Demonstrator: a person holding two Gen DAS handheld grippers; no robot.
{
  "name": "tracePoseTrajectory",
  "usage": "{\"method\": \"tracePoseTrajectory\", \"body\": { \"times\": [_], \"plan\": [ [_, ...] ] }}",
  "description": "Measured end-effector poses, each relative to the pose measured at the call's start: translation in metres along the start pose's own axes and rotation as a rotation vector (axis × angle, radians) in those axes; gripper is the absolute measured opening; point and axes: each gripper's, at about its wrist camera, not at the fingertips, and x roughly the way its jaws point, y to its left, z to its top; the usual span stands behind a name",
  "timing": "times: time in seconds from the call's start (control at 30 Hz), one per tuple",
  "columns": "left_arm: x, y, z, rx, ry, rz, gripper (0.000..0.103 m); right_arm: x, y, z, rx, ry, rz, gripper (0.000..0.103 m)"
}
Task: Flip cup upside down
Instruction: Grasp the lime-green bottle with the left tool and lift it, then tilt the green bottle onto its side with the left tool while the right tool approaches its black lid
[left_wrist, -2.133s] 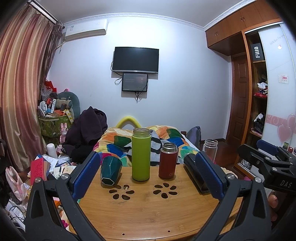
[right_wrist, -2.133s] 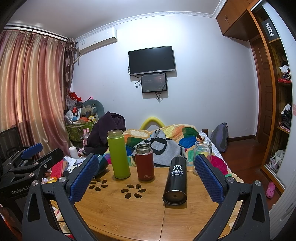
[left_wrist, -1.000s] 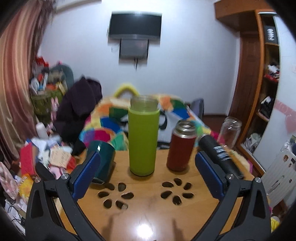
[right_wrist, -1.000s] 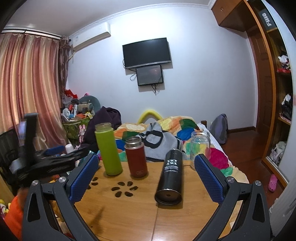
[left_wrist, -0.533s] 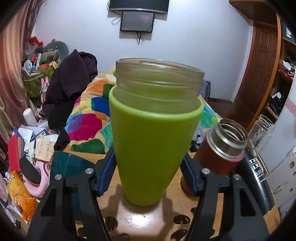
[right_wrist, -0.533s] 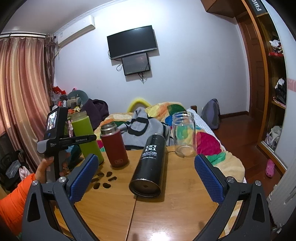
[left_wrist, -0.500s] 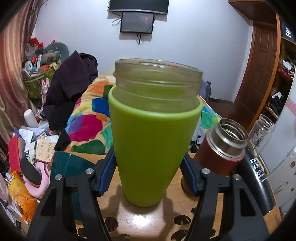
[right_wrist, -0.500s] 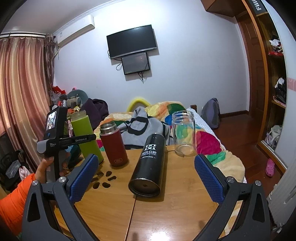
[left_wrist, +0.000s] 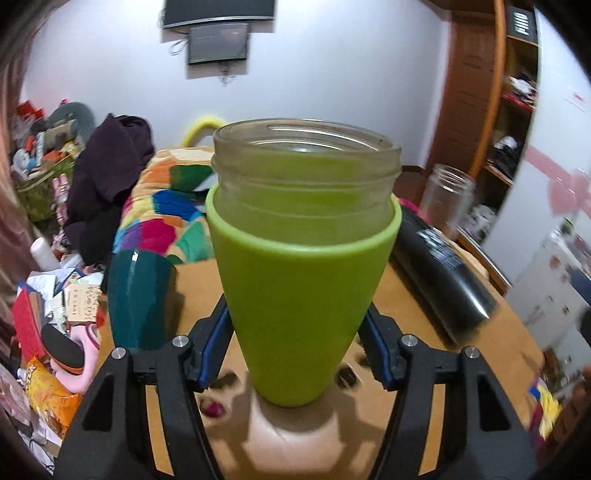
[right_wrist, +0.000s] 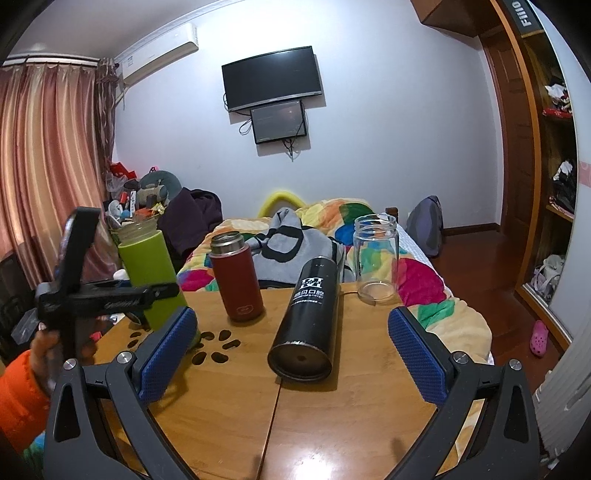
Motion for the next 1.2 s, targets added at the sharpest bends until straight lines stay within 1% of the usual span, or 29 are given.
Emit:
{"method": "tracePoseTrajectory", "body": {
  "times": [0.1,0.23,0.33,0.43,0.53,0.7,0.9,1.0,1.07,1.13,1.2],
  "plan": [
    [-0.019,-0.019,-0.014,0.046,0.003,-0.057,0.064,-0.003,0.006,-0.005,-0.017,0.008,0.002,0.103],
    [-0.038,-0.038,-0.027,0.097,0.002,-0.114,0.064,-0.009,0.012,-0.014,-0.044,0.014,0.000,0.103],
    [-0.048,-0.050,-0.034,0.117,0.007,-0.165,0.064,-0.015,0.016,-0.022,-0.060,0.015,0.003,0.103],
    [-0.049,-0.056,-0.034,0.120,0.012,-0.202,0.064,-0.019,0.016,-0.027,-0.068,0.022,0.008,0.103],
    [-0.052,-0.062,-0.037,0.134,-0.011,-0.201,0.064,-0.019,0.017,-0.032,-0.064,0.027,0.019,0.103],
    [-0.056,-0.062,-0.040,0.120,-0.007,-0.219,0.064,-0.016,0.023,-0.038,-0.074,0.040,0.034,0.103],
    [-0.085,-0.055,-0.038,0.139,-0.075,-0.226,0.065,0.002,0.033,-0.049,-0.087,0.056,0.110,0.103],
    [-0.104,-0.042,-0.041,0.118,-0.116,-0.213,0.067,0.013,0.042,-0.056,-0.100,0.077,0.168,0.103],
    [-0.114,-0.028,-0.046,0.084,-0.142,-0.201,0.070,0.021,0.049,-0.060,-0.118,0.094,0.199,0.103],
    [-0.115,-0.018,-0.049,0.052,-0.147,-0.212,0.076,0.028,0.056,-0.063,-0.132,0.104,0.223,0.103],
    [-0.114,-0.014,-0.050,0.033,-0.138,-0.242,0.076,0.037,0.063,-0.066,-0.143,0.116,0.251,0.103]
  ]
}}
